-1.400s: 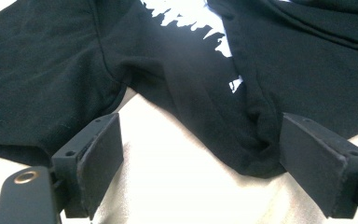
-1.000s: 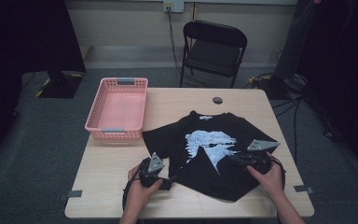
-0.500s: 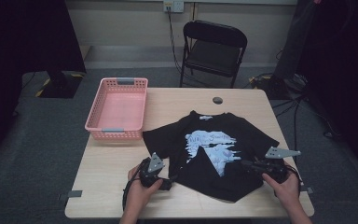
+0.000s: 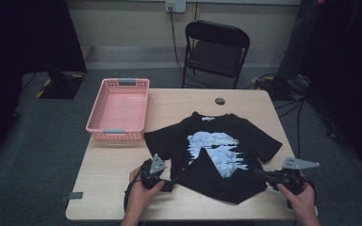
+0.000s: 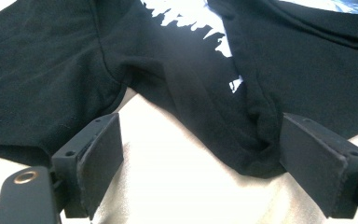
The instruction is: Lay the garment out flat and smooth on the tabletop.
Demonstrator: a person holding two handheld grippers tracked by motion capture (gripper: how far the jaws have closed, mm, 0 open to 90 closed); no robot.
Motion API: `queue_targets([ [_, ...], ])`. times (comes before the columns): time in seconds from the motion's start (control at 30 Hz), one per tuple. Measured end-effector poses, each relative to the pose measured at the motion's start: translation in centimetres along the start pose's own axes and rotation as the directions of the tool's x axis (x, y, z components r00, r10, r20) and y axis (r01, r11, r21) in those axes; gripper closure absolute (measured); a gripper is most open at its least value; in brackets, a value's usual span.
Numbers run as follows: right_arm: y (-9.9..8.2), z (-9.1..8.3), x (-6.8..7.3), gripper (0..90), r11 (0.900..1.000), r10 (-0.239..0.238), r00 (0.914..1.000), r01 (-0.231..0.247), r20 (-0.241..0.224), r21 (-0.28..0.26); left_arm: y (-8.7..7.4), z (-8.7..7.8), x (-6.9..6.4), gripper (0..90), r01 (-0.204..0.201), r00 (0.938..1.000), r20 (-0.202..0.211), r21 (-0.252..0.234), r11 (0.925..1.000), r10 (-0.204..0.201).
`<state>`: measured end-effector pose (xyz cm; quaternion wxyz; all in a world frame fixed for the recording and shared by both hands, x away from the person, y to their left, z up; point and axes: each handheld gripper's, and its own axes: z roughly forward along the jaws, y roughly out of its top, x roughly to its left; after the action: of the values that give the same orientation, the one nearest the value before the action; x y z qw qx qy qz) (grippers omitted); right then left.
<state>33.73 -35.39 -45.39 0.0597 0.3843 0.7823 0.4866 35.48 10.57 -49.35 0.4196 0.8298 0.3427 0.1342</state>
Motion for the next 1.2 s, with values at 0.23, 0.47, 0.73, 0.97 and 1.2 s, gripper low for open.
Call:
queue_targets([
  [0.23, -1.0, -0.9, 0.1, 88.3, 0.9998, 0.013, 0.9998, -0.013, -0.016, -0.011, 0.0, 0.0, 0.0, 14.6, 0.000, 1.0000, 0.000, 0.000, 1.0000, 0.000],
  [0.47, -1.5, -1.5, 0.4, 88.4, 0.9999, 0.012, 0.9997, -0.012, -0.021, -0.012, 0.0, 0.0, 0.0, 14.5, 0.000, 1.0000, 0.000, 0.000, 1.0000, 0.000],
  [0.73, -2.0, -2.4, 0.8, 88.3, 0.9996, 0.012, 0.9993, -0.013, -0.034, -0.027, 0.0, 0.0, 0.0, 14.5, 0.000, 1.0000, 0.000, 0.000, 1.0000, 0.000],
  [0.97, -2.6, -3.0, 0.9, 88.3, 0.9992, 0.020, 0.9991, -0.021, -0.037, -0.033, 0.0, 0.0, 0.0, 14.5, 0.000, 1.0000, 0.000, 0.000, 1.0000, 0.000],
  [1.2, -3.1, -2.6, 0.6, 87.8, 0.9997, 0.021, 0.9997, -0.021, -0.012, -0.009, 0.0, 0.0, 0.0, 14.5, 0.000, 1.0000, -0.001, 0.001, 1.0000, 0.000],
])
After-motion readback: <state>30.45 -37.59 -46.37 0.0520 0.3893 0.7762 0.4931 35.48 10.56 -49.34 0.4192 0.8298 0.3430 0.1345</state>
